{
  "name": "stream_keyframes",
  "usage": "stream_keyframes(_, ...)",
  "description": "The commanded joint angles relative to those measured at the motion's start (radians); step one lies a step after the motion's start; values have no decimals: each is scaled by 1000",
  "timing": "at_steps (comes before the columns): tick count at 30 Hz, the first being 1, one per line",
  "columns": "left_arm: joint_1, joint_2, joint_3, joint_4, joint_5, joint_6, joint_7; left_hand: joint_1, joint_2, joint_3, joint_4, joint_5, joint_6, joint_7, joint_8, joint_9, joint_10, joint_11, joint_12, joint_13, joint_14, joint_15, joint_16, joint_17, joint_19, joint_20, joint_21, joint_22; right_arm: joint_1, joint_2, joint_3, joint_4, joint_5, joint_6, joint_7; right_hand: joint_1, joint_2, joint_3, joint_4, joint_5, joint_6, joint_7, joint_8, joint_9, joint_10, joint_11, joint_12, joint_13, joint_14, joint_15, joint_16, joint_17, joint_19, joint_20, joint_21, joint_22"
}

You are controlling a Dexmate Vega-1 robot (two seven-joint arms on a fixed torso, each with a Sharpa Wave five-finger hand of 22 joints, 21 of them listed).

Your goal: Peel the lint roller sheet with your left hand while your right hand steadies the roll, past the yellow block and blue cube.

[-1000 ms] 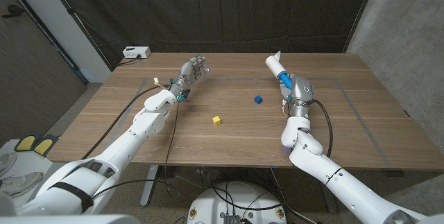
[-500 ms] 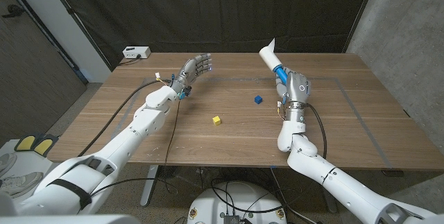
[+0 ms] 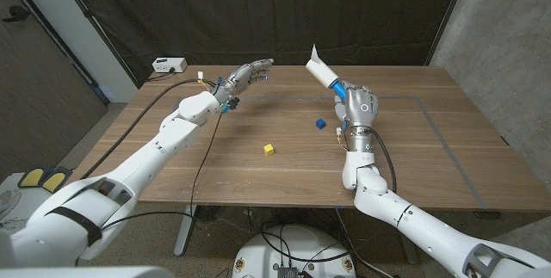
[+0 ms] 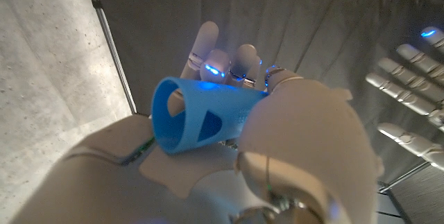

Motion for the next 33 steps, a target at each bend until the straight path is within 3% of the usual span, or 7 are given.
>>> stream_keyframes(1, -53, 61, 58, -77, 94, 22, 3, 22, -37, -8, -18, 16, 2, -12, 0, 3, -6, 1, -2, 4, -7, 5, -4, 4, -7, 3, -2, 3, 26, -13, -56, 0, -69, -85, 47, -59, 66, 6, -2, 6, 13, -9, 3, 7, 6, 4, -3, 4, -9, -51, 18, 2, -8, -122, 8, -4)
stream_keyframes(4, -59, 77, 69, -102, 115, 25, 4, 55, -58, -14, -23, 27, -11, -24, -4, 4, -15, 7, -5, 5, -15, 10, -3, 5, -7, 3, -5, 2, 28, -14, -60, -1, -69, -90, 55, -59, 65, 6, -4, 7, 18, -10, -1, 5, 8, 6, -6, -1, -14, -51, 32, 2, -10, -123, 14, -11)
stream_keyframes(7, -57, 94, 75, -131, 135, 19, 18, 115, -77, -18, -25, 45, -24, -55, -7, 5, -35, 8, -11, 8, -28, 11, -3, 5, -5, 3, -8, 2, 28, -18, -61, -6, -65, -88, 65, -60, 66, 7, -4, 7, 18, -7, -3, 4, 8, 6, -6, 0, -15, -51, 36, 1, -11, -123, 16, -13)
stream_keyframes(10, -47, 117, 77, -177, 167, 28, 50, 197, -85, -19, -23, 66, -20, -119, -4, 6, -47, 1, -14, 10, -41, 14, -2, 5, -2, 3, -11, 1, 26, -18, -58, -7, -52, -82, 67, -60, 68, 9, -5, 8, 19, -3, -6, 2, 9, 5, -7, 0, -17, -51, 45, 1, -11, -123, 22, -17)
stream_keyframes(12, -42, 132, 78, -205, 186, 36, 67, 289, -88, -22, -21, 87, -28, -139, -7, 7, -63, -15, -16, 11, -47, 13, 0, 4, 4, 3, -13, 0, 25, -20, -57, -10, -45, -74, 70, -60, 69, 9, -6, 8, 20, -1, -8, 2, 11, 3, -8, -3, -18, -51, 50, 1, -12, -123, 25, -19)
stream_keyframes(19, -44, 186, 96, -326, 275, 153, 120, 383, -107, -41, -18, 113, -58, -140, -16, 10, -86, -26, -19, 14, -100, 34, -11, 3, -10, 4, -26, -2, 27, -15, -59, -9, -39, -79, 77, -61, 71, 12, -7, 8, 22, 3, -11, 3, 12, 5, -8, -2, -22, -51, 64, 1, -14, -123, 34, -26)
stream_keyframes(33, -104, 121, 140, -221, 271, 73, 109, 456, -86, -74, 2, 130, 73, -139, 30, 20, -42, -56, 4, 16, -96, 19, 2, 2, -3, 3, -33, -4, 52, -2, -84, 19, -53, -68, 76, -62, 72, 18, -10, 7, 30, 9, -17, 4, 15, 5, -6, 2, -28, -50, 93, 0, -18, -122, 53, -41)
